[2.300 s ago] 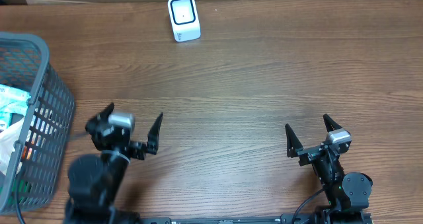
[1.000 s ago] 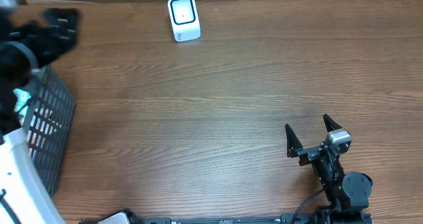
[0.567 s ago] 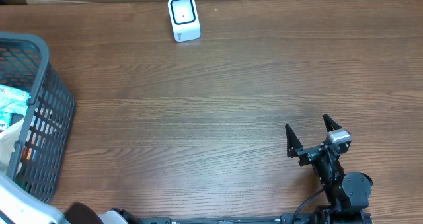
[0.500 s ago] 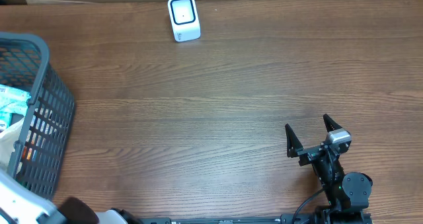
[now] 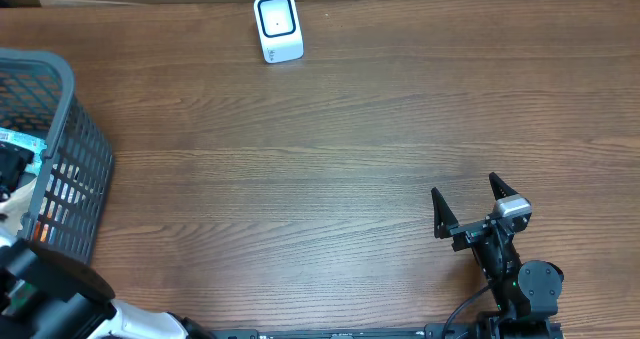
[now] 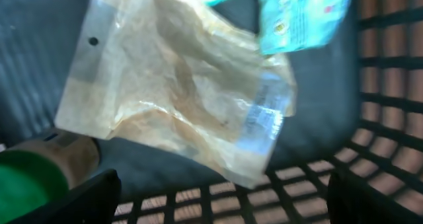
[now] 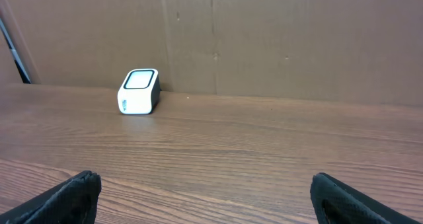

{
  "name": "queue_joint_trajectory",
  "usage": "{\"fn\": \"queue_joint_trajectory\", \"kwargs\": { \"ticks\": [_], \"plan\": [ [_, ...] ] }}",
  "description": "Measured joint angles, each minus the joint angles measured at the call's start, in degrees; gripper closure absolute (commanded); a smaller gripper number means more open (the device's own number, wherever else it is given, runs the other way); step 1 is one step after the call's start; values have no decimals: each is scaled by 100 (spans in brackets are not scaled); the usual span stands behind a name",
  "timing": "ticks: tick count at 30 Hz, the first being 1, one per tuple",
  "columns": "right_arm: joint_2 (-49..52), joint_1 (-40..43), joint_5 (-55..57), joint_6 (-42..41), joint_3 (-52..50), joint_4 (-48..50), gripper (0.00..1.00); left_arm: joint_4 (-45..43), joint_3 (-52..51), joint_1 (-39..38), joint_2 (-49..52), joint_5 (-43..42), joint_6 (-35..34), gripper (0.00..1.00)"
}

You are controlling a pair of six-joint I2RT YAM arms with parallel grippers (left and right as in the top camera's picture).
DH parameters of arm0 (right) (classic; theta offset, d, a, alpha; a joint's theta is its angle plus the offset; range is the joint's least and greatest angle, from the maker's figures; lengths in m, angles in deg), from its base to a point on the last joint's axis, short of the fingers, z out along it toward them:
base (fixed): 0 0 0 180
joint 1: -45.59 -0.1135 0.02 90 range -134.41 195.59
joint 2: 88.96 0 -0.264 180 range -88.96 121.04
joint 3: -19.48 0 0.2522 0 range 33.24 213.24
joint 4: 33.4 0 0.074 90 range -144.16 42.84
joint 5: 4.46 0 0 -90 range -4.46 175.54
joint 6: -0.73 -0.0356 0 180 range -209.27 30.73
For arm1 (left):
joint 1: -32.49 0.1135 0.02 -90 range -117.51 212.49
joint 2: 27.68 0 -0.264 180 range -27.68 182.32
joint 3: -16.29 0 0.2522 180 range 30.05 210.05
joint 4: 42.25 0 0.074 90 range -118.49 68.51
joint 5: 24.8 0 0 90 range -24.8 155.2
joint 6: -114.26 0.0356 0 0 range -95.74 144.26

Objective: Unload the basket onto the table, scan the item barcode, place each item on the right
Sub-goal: 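Move the left gripper over the grey basket and reach inside, then grasp the clear plastic bag in the basket with the left gripper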

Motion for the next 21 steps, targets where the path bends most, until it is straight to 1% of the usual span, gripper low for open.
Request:
{"fn": "queue_joint_trajectory", "kwargs": {
  "ticks": [3, 10, 16, 21],
  "plan": [
    [2, 0, 0, 0, 0, -4, 0, -413, -435, 0, 136, 31, 133, 12],
    [2, 0, 0, 0, 0, -2, 0, -1484, -1180, -17, 232, -168, 892, 8],
    [0, 0, 0, 0, 0, -2, 0, -1943, -1351, -109, 232, -232, 1296, 9],
    [2, 0, 0, 2, 0, -4, 0, -2129, -1488, -221, 234, -249, 1569, 9]
  ]
}}
